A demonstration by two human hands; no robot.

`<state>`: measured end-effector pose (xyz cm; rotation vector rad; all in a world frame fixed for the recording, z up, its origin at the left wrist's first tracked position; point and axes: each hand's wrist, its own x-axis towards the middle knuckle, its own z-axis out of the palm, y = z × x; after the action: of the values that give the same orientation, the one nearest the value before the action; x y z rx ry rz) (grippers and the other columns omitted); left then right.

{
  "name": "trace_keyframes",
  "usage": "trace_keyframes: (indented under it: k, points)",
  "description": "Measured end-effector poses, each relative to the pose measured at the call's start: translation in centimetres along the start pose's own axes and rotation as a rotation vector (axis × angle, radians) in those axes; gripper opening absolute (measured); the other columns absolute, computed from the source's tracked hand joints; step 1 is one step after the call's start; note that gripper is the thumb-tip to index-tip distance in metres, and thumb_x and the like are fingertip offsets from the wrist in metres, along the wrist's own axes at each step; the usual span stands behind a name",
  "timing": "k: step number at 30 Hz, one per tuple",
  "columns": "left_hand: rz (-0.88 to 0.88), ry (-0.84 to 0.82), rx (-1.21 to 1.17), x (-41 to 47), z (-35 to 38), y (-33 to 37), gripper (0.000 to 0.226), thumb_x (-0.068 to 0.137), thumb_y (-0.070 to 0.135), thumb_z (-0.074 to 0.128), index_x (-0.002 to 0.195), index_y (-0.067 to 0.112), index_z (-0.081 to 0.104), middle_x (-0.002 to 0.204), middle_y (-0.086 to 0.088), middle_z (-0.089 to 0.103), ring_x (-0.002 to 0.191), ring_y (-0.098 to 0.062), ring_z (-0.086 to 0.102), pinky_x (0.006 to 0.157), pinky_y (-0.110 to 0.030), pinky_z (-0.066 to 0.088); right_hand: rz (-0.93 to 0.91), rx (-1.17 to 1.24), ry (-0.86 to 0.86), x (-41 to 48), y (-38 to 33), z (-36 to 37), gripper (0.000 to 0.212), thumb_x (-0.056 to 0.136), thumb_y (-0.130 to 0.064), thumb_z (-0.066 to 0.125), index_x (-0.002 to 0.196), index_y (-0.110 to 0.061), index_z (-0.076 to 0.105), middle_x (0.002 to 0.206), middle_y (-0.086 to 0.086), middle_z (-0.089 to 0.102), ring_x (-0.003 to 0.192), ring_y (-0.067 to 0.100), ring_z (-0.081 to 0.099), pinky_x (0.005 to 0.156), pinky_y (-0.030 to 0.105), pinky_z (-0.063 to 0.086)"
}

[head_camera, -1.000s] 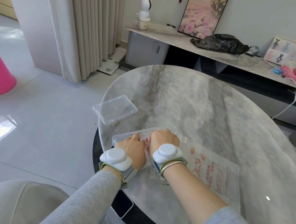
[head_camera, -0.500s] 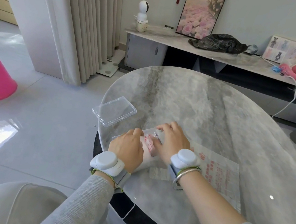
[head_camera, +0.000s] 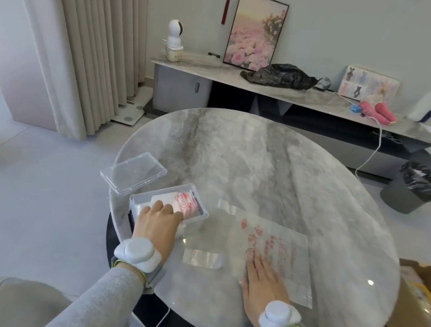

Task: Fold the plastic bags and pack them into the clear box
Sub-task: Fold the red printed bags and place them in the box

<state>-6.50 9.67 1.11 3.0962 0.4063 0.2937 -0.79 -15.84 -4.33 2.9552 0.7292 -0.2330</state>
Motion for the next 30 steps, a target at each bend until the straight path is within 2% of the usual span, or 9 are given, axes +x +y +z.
trace_keyframes:
  k: [1,3,6,9,11,15,20,25,30]
  points:
    - [-0.012,0.061,0.019,0.0,0.1,0.2,0.031,0.061,0.011,0.084,0.087,0.022,0.072,0.083,-0.001,0.064,0.082,-0.026,0.058,0.067,-0.035,0.044,-0.023,0.0,0.022,-0.3,0.4,0.5,0.06,0.088,-0.04,0.028,0.125,-0.008,0.063,0.132,0.004,0.059,0.117,0.019,0.06,0.093,0.032,0.05]
    - [-0.059,0.191,-0.006,-0.3,0.4,0.5,0.044,0.046,0.005,0.089,0.084,0.016,0.07,0.079,-0.004,0.063,0.075,-0.029,0.057,0.062,-0.037,0.043,-0.086,-0.013,0.075,-0.9,0.0,0.9,0.056,0.088,-0.04,0.03,0.098,-0.012,0.077,0.101,0.001,0.074,0.089,0.016,0.072,0.069,0.029,0.058]
    - [0.102,0.295,-0.145,-1.3,0.2,3.1,0.049,0.056,0.017,0.086,0.102,0.015,0.068,0.096,-0.004,0.066,0.086,-0.029,0.061,0.073,-0.038,0.047,-0.113,-0.049,0.145,-1.7,-0.4,1.5,0.048,0.075,-0.03,0.037,0.09,-0.009,0.078,0.089,0.005,0.075,0.08,0.02,0.072,0.062,0.028,0.058]
    - [0.398,0.134,-0.235,-3.1,1.3,5.4,0.049,0.07,0.038,0.076,0.116,0.022,0.065,0.112,0.002,0.065,0.103,-0.022,0.063,0.094,-0.035,0.046,-0.162,-0.089,0.256,-2.2,-0.7,1.8,0.028,0.058,-0.022,0.076,0.084,-0.009,0.077,0.079,0.006,0.074,0.07,0.02,0.071,0.053,0.027,0.055]
    - [0.486,0.018,-0.197,-4.1,3.0,5.7,0.058,0.073,0.052,0.068,0.124,0.024,0.061,0.123,0.006,0.063,0.117,-0.017,0.058,0.105,-0.039,0.043,-0.165,-0.015,0.271,-2.4,-0.7,1.7,0.039,0.039,-0.017,0.091,0.074,-0.013,0.074,0.067,0.002,0.069,0.059,0.018,0.067,0.045,0.024,0.05]
    - [0.569,-0.008,-0.141,-5.1,4.6,5.5,0.072,0.063,0.061,0.069,0.125,0.026,0.06,0.119,0.011,0.066,0.115,-0.012,0.061,0.104,-0.036,0.04,-0.175,0.031,0.359,-3.1,-0.9,0.5,0.036,0.035,-0.017,0.093,0.056,-0.018,0.063,0.051,-0.003,0.058,0.044,0.015,0.056,0.038,0.02,0.038]
    - [0.545,0.011,-0.268,-5.8,4.5,5.5,0.088,0.066,0.044,0.076,0.144,0.021,0.04,0.135,0.009,0.056,0.114,-0.009,0.058,0.101,-0.027,0.046,-0.241,0.055,0.382,-3.7,-1.5,0.4,0.037,0.037,-0.015,0.091,0.056,-0.02,0.06,0.045,-0.005,0.051,0.037,0.014,0.05,0.037,0.018,0.033]
    - [0.556,0.102,-0.346,-5.8,4.4,5.4,0.056,0.055,0.012,0.08,0.106,0.031,0.067,0.101,0.016,0.067,0.097,-0.006,0.062,0.091,-0.019,0.042,-0.331,0.111,0.396,-4.4,-1.6,1.1,0.034,0.048,-0.026,0.092,0.063,-0.025,0.062,0.053,-0.011,0.054,0.044,0.008,0.052,0.034,0.016,0.033]
    - [0.479,-0.045,-0.48,-6.0,4.0,4.3,0.027,0.08,0.025,0.053,0.104,0.031,0.064,0.095,0.016,0.064,0.089,-0.01,0.059,0.081,-0.023,0.046,-0.393,0.144,0.437,-5.1,-0.4,0.9,0.016,0.078,-0.036,0.058,0.064,-0.029,0.062,0.061,-0.015,0.056,0.056,0.004,0.056,0.037,0.015,0.038]
